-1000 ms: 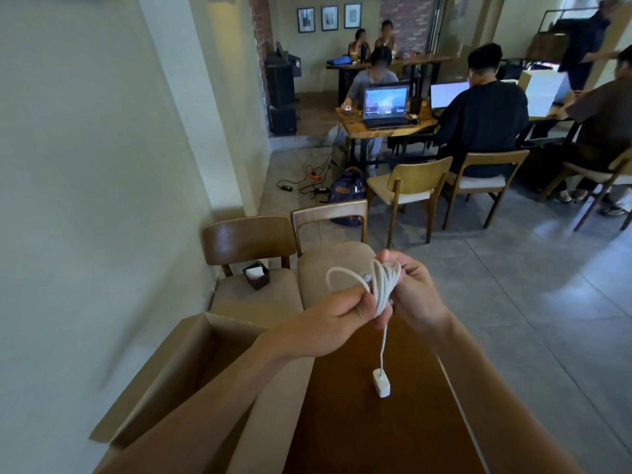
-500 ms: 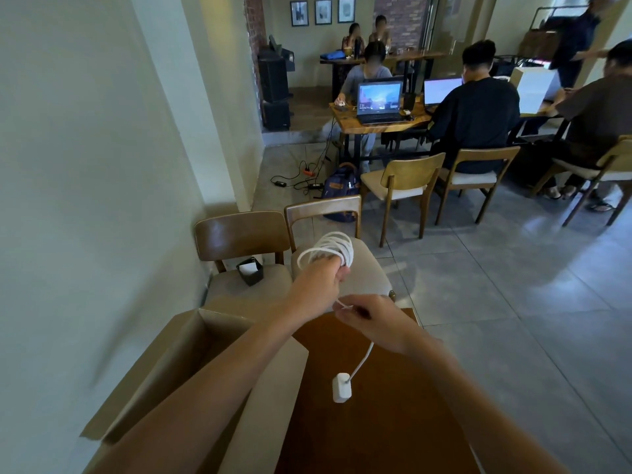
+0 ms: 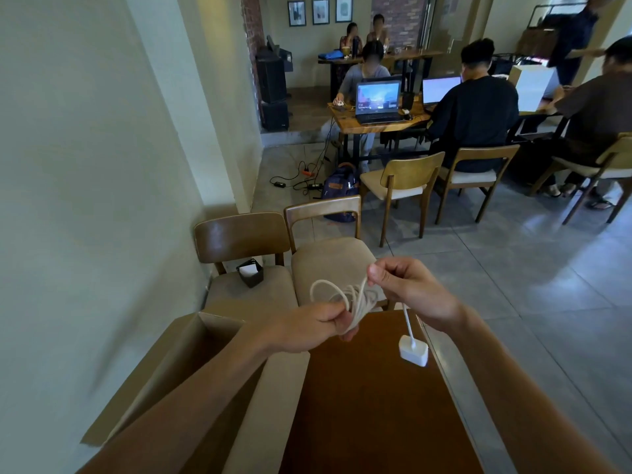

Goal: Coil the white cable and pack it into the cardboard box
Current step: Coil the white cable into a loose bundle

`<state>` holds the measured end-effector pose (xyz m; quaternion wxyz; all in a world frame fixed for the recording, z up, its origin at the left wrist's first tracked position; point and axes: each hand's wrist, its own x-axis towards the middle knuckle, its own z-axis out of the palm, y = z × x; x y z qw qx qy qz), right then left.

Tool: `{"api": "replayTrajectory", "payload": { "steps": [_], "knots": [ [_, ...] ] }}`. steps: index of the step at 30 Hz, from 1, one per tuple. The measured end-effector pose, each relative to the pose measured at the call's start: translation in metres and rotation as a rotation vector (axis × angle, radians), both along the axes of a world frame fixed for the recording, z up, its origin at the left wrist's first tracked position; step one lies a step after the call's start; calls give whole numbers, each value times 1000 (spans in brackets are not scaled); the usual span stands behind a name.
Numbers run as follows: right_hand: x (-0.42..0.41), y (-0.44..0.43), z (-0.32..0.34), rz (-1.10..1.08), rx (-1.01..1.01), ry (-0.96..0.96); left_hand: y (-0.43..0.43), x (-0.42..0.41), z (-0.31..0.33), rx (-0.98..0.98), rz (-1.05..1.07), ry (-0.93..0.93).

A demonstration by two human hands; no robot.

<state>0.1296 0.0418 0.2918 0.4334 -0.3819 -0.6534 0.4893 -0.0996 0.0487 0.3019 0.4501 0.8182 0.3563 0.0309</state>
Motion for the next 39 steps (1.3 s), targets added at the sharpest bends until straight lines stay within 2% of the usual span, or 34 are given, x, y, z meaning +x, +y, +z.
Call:
{"api": "replayTrajectory", "payload": {
  "steps": [4, 11, 14, 18, 20, 24, 27, 29, 32, 35, 37, 39],
  "knots": [
    [0, 5, -3, -8, 7, 150, -11, 11, 22, 76, -82, -140],
    [-6, 15, -10, -25, 17, 455, -19, 21, 25, 131, -55, -307],
    [-17, 22, -15, -101, 25, 489, -21, 25, 32, 190, 15, -405],
    [-45, 25, -40, -277, -60, 304, -9, 32, 39, 304, 228, -550],
    [-55, 21, -50, -291, -7, 156, 7, 35, 32, 356, 340, -543],
    [-55, 15, -58, -212, 86, -179, 39, 31, 7, 564, 459, -363],
    [-53, 16, -52, -143, 102, -370, 46, 31, -15, 785, 407, -179],
    [-49, 17, -48, -113, 103, -506, 45, 28, -28, 861, 355, -82],
    [-30, 15, -42, -68, 58, -654, 45, 17, -34, 833, 311, -16],
    [-12, 13, -32, 6, 83, -855, 41, 11, -34, 727, 169, 49],
    [-4, 15, -21, 22, 143, -952, 35, 10, -32, 590, 111, 72],
    [3, 17, -11, 57, 171, -984, 30, 10, -28, 368, 112, 32]
  ]
}}
